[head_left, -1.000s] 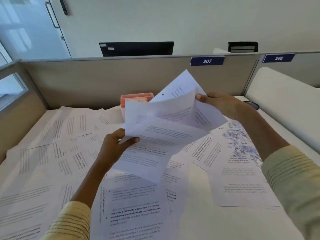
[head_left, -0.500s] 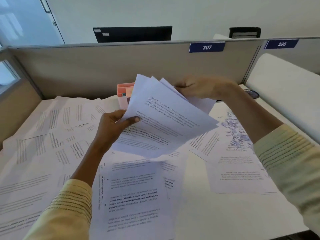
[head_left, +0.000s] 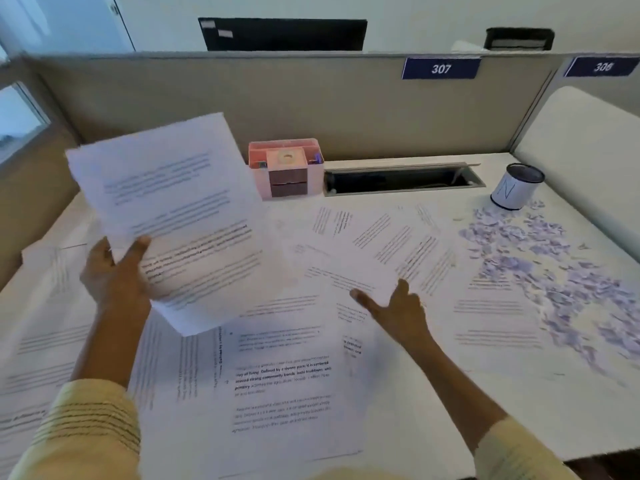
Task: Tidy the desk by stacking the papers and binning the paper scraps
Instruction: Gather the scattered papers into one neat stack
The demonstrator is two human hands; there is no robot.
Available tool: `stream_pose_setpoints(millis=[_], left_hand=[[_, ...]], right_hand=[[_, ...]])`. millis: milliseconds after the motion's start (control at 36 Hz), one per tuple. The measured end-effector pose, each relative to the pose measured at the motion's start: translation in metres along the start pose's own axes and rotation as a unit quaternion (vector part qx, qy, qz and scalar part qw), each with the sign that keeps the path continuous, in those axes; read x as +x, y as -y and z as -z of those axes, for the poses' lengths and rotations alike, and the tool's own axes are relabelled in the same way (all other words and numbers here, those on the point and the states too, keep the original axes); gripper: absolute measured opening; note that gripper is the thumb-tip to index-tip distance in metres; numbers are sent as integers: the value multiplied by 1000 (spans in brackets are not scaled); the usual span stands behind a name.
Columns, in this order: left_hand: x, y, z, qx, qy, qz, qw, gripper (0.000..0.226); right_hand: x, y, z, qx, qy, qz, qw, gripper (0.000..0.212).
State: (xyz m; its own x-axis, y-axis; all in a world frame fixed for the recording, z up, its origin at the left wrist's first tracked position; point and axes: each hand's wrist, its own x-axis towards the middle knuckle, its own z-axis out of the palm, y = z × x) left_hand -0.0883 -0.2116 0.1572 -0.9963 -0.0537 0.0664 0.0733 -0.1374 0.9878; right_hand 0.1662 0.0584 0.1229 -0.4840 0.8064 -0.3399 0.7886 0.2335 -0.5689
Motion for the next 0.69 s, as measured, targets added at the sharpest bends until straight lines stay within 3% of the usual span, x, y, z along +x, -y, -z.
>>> stream_pose_setpoints(millis=[83, 222, 306, 389, 472, 556, 694], left_hand=[[9, 23, 32, -2, -10, 49, 999, 19], [8, 52, 60, 7, -51, 128, 990, 34], [7, 66, 72, 36, -54, 169, 984, 52], [4, 74, 75, 85, 20, 231, 969, 45], [2, 80, 74, 139, 84, 229, 960, 43], [0, 84, 77, 184, 139, 197, 953, 47], [3, 80, 88, 223, 188, 145, 946, 44]], right_hand=[[-23, -9, -47, -140, 37, -29, 989, 136], [-30, -2, -74, -283, 17, -37, 958, 148], [-23, -3, -74, -235, -21, -50, 971, 147], [-18, -3, -68, -158, -43, -67, 984, 143], [-13, -2, -66, -97, -52, -91, 990, 137], [-5, -4, -68, -69, -61, -110, 990, 116], [3, -16, -70, 75, -86, -65, 991, 44]])
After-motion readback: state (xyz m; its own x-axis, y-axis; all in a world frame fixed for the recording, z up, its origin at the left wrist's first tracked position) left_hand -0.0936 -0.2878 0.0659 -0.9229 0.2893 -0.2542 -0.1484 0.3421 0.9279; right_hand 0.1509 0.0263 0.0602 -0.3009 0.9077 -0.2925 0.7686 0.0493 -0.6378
